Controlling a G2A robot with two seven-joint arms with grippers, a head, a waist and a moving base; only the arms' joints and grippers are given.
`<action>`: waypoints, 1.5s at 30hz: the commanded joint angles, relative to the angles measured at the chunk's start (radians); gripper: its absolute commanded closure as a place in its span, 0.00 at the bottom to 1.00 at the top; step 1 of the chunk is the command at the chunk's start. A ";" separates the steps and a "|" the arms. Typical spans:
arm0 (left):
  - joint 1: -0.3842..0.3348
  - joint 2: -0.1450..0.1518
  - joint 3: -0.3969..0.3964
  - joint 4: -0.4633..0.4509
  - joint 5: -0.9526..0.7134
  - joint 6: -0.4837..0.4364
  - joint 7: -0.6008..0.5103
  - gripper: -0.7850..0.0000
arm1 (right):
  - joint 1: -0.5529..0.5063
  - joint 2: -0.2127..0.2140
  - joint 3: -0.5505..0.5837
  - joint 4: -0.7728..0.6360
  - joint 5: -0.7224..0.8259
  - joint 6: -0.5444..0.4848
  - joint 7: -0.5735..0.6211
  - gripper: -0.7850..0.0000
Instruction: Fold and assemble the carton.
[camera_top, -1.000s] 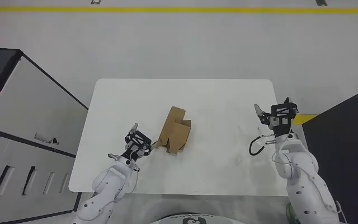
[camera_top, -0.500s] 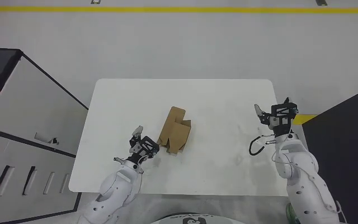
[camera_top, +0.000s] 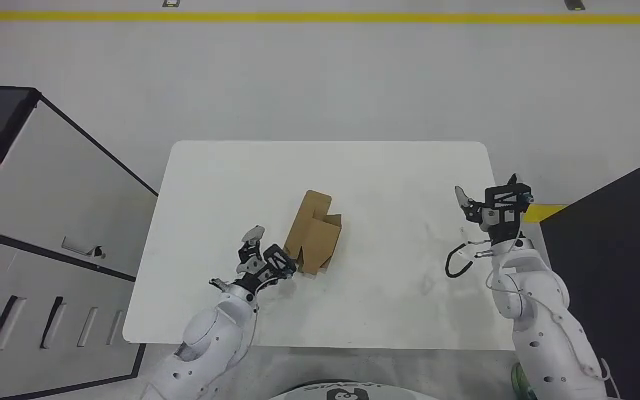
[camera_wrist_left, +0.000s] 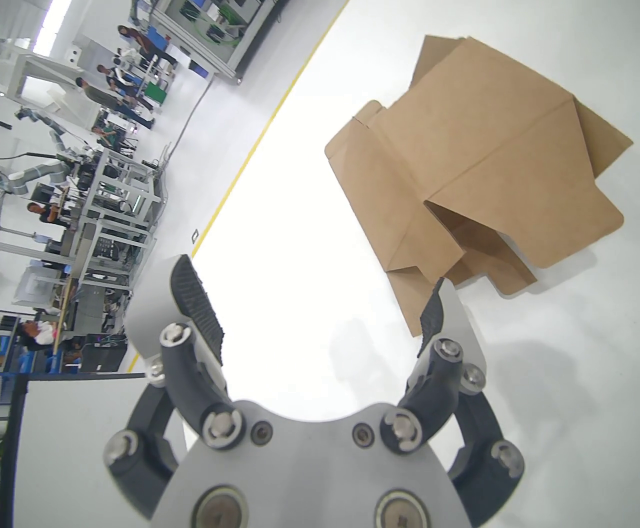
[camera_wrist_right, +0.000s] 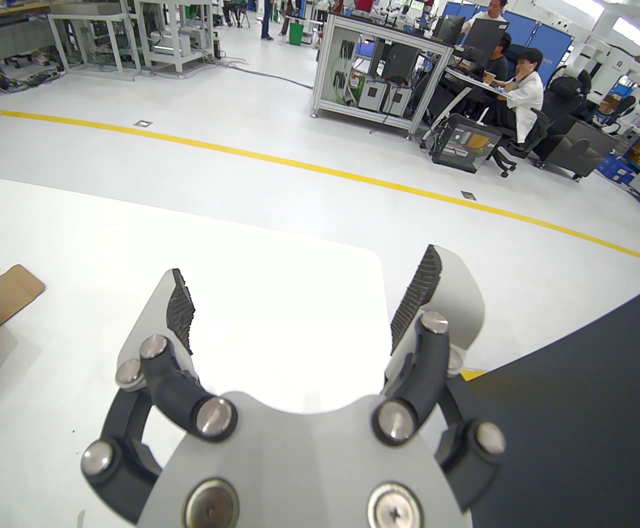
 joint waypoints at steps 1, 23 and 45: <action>-0.003 -0.002 0.013 -0.029 0.011 -0.041 -0.086 0.00 | 0.000 0.000 0.000 0.000 0.000 0.000 0.000 0.00; -0.040 -0.012 0.046 0.009 -0.062 -0.103 -0.080 0.00 | 0.000 0.000 0.000 0.000 0.000 0.000 0.000 0.00; -0.077 -0.022 0.076 0.095 -0.099 -0.093 -0.039 0.51 | 0.000 0.000 0.000 0.000 0.000 0.000 0.000 0.00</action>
